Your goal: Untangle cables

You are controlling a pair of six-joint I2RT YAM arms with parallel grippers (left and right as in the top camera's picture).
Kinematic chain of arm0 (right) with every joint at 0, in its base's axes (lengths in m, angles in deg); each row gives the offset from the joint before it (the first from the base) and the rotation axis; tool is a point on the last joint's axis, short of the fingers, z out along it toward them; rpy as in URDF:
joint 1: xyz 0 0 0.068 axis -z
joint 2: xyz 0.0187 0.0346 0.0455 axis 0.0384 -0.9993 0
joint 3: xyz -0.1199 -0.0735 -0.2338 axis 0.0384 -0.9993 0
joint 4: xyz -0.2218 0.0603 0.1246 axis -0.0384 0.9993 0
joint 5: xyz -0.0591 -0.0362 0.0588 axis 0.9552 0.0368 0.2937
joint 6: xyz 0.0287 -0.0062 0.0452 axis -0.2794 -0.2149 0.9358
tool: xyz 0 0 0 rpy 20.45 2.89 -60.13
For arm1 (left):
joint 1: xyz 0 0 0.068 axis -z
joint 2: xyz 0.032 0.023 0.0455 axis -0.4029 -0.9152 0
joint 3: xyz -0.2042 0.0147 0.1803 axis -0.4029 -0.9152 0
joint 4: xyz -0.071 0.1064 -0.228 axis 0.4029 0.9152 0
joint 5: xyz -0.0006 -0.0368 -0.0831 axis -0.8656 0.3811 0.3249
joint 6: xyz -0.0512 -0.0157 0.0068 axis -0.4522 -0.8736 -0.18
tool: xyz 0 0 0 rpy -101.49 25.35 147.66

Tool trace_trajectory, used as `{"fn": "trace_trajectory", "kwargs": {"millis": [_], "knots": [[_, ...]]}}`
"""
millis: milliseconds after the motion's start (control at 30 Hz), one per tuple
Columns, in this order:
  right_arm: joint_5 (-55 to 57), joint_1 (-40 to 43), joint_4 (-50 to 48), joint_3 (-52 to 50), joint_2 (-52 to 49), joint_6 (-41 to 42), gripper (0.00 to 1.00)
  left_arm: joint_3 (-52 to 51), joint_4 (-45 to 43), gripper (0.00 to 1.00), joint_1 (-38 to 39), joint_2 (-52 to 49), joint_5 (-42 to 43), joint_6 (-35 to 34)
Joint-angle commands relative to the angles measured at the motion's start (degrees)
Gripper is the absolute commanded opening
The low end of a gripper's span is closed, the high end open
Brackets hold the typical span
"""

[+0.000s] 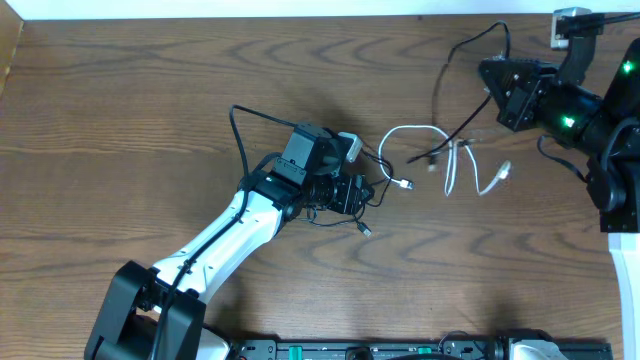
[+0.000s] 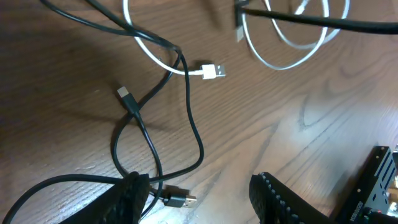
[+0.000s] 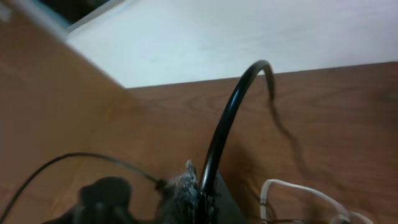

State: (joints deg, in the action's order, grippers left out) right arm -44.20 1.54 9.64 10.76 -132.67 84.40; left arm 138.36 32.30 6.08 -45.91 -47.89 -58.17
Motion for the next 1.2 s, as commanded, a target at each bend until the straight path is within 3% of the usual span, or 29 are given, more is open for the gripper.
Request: {"fn": "trace_trajectory", "kwargs": {"millis": [0, 133, 200, 333, 533, 700, 800, 933, 1167], "knots": [[10.3, -0.3, 0.3, 1.0, 0.2, -1.8, 0.01, 0.4, 0.6, 0.57, 0.1, -0.5, -0.3, 0.8], [19.6, -0.3, 2.0, 1.0, -0.1, -0.5, 0.01, 0.4, 1.0, 0.57, 0.1, -0.5, -0.3, 0.8], [25.3, -0.3, 5.6, 1.0, -0.5, 4.5, 0.01, 0.4, 1.0, 0.57, 0.1, -0.5, -0.3, 0.8], [26.0, -0.3, 12.9, 1.0, -1.9, 11.9, 0.01, 0.4, 1.0, 0.57, 0.1, -0.5, -0.3, 0.8], [10.0, -0.6, 14.6, 1.0, -4.8, 14.5, 0.01, 0.4, 1.0, 0.57, 0.1, -0.5, -0.3, 0.8], [-14.5, -2.4, 1.6, 1.0, -6.7, 8.9, 0.01, 0.4, 1.0, 0.57, 0.1, -0.5, -0.3, 0.8], [-23.1, -3.8, -7.0, 1.0, -7.2, 6.2, 0.01, 0.4, 1.0, 0.57, 0.1, -0.5, -0.3, 0.8], [-23.4, -4.7, -11.7, 1.0, -7.2, 4.6, 0.01, 0.4, 1.0, 0.57, 0.1, -0.5, -0.3, 0.8], [-21.2, -4.7, -11.3, 1.0, -7.2, 3.9, 0.01, 0.4, 1.0, 0.57, 0.1, -0.5, -0.3, 0.8]]}}
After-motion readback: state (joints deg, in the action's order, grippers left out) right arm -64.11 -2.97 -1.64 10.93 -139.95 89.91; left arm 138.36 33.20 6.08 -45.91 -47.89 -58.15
